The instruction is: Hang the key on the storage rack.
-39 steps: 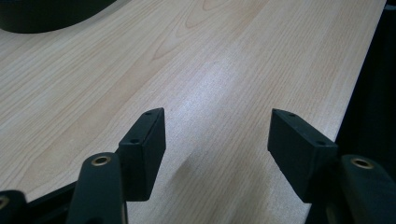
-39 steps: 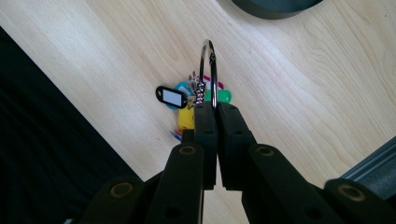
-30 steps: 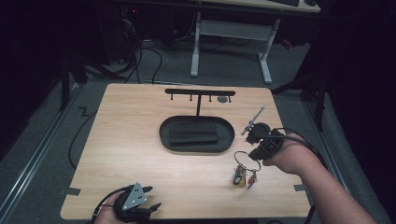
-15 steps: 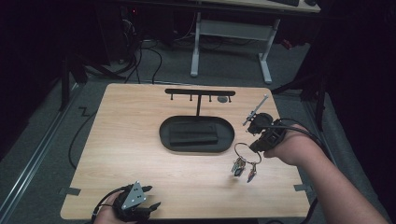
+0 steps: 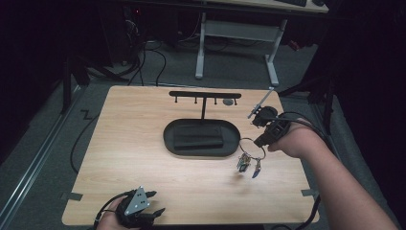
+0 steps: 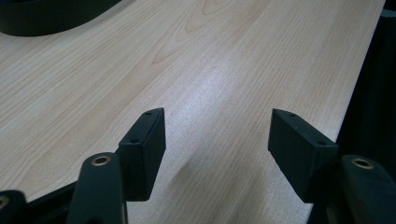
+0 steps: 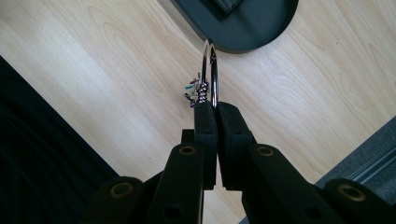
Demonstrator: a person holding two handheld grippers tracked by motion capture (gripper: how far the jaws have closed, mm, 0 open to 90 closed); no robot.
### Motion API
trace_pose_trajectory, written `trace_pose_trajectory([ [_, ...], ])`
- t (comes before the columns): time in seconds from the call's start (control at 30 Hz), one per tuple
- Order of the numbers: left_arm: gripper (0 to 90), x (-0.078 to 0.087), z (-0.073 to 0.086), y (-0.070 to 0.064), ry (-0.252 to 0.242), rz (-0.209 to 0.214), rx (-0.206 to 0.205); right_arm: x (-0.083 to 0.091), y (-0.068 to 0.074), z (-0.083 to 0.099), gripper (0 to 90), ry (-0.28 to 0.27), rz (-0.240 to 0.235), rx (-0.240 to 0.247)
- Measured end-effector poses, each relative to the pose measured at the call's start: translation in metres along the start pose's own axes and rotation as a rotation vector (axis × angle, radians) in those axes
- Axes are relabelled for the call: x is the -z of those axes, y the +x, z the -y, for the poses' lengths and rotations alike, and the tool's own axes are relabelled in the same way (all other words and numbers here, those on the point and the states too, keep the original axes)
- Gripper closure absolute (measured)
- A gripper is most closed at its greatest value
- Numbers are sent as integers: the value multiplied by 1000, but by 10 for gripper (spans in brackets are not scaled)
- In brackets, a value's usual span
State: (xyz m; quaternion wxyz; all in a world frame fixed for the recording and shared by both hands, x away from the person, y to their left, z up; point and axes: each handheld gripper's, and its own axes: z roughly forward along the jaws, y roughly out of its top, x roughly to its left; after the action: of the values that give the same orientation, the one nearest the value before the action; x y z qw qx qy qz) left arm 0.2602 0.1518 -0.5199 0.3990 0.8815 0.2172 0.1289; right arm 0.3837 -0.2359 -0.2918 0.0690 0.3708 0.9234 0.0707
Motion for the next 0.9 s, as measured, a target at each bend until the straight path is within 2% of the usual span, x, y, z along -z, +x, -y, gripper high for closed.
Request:
trace_pose_trajectory([
  [0.2, 371, 0, 0, -1, -4, -9, -7, -6, -6, -14, 879, -7, -4, 2],
  [0.53, 371, 2, 0, -1, -8, -13, -4, -5, -20, -37, 879, -30, 1, 3],
  [0.73, 372, 3, 0, 1, -16, -12, 3, 1, -30, -50, 879, -49, 9, -49],
  [0.77, 372, 3, 0, 1, -12, -10, 2, 2, -33, -51, 879, -56, 16, -32],
  [0.83, 372, 2, 0, 1, -14, -7, -1, 3, -36, -57, 879, -58, 21, -52],
  [0.87, 372, 1, -1, 1, -16, -7, -4, 3, -38, -59, 879, -64, 20, -48],
  [0.9, 372, 1, -1, 1, -14, -6, -7, 3, -39, -61, 879, -62, 24, -67],
])
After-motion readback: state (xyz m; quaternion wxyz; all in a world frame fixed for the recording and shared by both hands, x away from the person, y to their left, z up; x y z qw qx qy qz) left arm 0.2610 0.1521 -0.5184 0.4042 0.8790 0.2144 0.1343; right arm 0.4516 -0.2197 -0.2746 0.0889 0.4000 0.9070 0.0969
